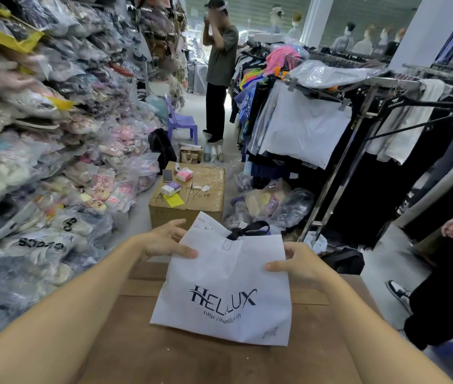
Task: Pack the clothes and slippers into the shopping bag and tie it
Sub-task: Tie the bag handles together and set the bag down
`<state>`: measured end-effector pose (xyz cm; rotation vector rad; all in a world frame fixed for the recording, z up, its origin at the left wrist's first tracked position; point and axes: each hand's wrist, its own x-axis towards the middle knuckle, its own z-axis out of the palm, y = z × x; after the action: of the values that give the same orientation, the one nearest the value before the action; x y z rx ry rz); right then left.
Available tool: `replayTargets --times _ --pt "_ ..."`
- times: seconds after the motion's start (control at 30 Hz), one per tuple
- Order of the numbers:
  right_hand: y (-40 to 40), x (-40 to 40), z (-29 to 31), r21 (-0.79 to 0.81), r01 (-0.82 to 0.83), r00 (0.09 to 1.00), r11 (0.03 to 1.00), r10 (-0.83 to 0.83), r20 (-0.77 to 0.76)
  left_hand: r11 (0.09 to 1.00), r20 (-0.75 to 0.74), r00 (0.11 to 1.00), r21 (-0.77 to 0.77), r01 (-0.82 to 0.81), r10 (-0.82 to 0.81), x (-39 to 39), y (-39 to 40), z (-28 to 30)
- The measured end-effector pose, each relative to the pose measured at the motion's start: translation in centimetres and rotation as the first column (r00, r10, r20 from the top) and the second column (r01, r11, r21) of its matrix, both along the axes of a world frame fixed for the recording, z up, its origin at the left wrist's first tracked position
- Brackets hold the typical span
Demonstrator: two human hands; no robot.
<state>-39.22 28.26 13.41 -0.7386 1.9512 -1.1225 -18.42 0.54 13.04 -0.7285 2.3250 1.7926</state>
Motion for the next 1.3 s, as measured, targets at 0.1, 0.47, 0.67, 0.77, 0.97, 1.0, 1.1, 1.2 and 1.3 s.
replayTargets --times 0.1,0.47,0.67,0.77,0.97,1.0,1.1,1.2,1.3 --pt "0.8 -0.6 -0.3 0.046 -0.035 0.997 0.998 0.039 -0.069 0.993 -0.034 0.993 0.037 0.113 -0.112 -0.1 0.2 0.0" --pt "0.4 -1.4 1.8 -0.114 0.07 0.958 0.991 -0.099 -0.271 0.942 -0.313 0.889 0.101 -0.32 0.335 0.0 1.3 2.1" --pt "-1.6 -0.4 -0.4 -0.006 0.035 0.937 0.999 -0.035 -0.349 0.941 -0.231 0.923 -0.065 -0.332 0.309 0.7 1.5 0.5" --pt "-2.9 0.4 -0.5 -0.038 0.047 0.924 0.998 -0.058 -0.377 0.908 -0.235 0.883 -0.005 -0.418 0.405 1.7 1.4 -0.5" --pt "-3.9 0.2 -0.2 0.031 0.016 0.902 0.999 -0.001 -0.432 0.871 -0.233 0.846 0.012 -0.491 0.48 2.3 1.4 -0.6" --pt "-3.8 0.3 -0.7 0.043 0.021 0.909 0.999 -0.001 -0.416 0.86 -0.232 0.836 0.006 -0.51 0.497 2.2 1.8 -1.0" --pt "-3.9 0.6 -1.3 0.023 0.08 0.92 0.996 -0.065 -0.386 0.834 -0.232 0.819 -0.051 -0.549 0.525 1.7 2.4 -1.3" --pt "-3.9 0.4 -0.9 -0.014 0.14 0.922 0.99 -0.135 -0.364 0.839 -0.191 0.828 -0.037 -0.542 0.527 2.1 1.3 -1.1" --pt "-3.6 -0.1 -0.6 -0.062 0.196 0.945 0.979 -0.205 -0.256 0.853 -0.132 0.847 -0.014 -0.522 0.516 2.4 0.8 -0.8"
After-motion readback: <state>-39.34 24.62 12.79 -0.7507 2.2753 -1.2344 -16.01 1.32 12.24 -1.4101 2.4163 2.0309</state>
